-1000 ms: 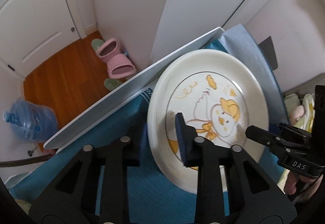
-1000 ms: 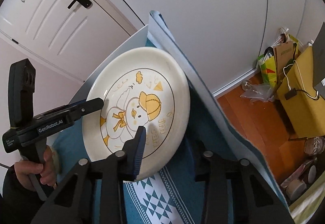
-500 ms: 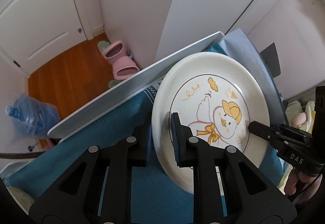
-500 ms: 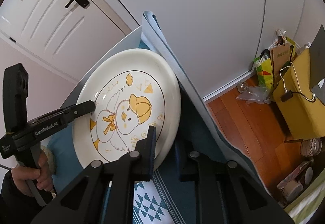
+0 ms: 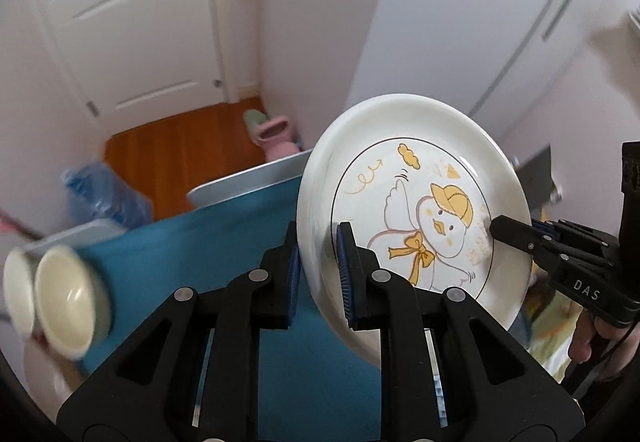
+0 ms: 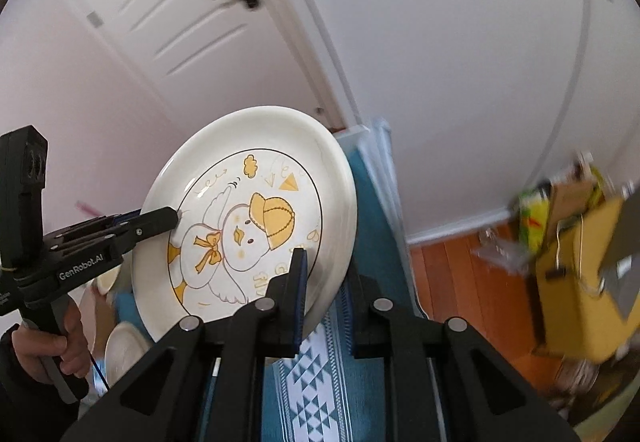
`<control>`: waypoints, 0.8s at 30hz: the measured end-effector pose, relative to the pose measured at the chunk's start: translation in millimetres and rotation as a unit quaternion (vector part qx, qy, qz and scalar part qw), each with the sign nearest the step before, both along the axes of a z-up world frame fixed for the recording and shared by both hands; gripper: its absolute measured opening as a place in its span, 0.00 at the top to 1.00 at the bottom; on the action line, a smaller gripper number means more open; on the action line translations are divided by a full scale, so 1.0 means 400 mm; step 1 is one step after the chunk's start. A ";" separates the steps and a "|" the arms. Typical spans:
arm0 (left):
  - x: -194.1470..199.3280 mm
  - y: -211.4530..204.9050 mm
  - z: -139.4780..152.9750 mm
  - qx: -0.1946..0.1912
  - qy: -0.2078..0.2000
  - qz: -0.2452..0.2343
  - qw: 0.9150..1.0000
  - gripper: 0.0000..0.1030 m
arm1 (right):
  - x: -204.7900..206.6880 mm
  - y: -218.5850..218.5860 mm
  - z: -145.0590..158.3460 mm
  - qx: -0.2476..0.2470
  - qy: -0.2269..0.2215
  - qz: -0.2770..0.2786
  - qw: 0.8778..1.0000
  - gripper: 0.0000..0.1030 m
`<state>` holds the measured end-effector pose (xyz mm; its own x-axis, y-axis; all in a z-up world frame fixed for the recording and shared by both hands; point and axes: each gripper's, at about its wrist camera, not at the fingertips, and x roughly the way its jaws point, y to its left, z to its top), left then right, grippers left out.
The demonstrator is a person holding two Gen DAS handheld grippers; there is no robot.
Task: Organize plates and bowls
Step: 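Carry the orange-hat duck plate with both grippers and lower it onto the plate stack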
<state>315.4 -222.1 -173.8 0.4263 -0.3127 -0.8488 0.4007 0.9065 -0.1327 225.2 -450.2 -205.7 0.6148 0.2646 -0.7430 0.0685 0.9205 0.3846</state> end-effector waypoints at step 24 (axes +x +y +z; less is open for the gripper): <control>-0.405 0.507 -0.001 0.002 0.005 0.266 0.964 0.85 | -0.083 0.449 0.054 -0.025 -0.039 0.297 0.954 0.86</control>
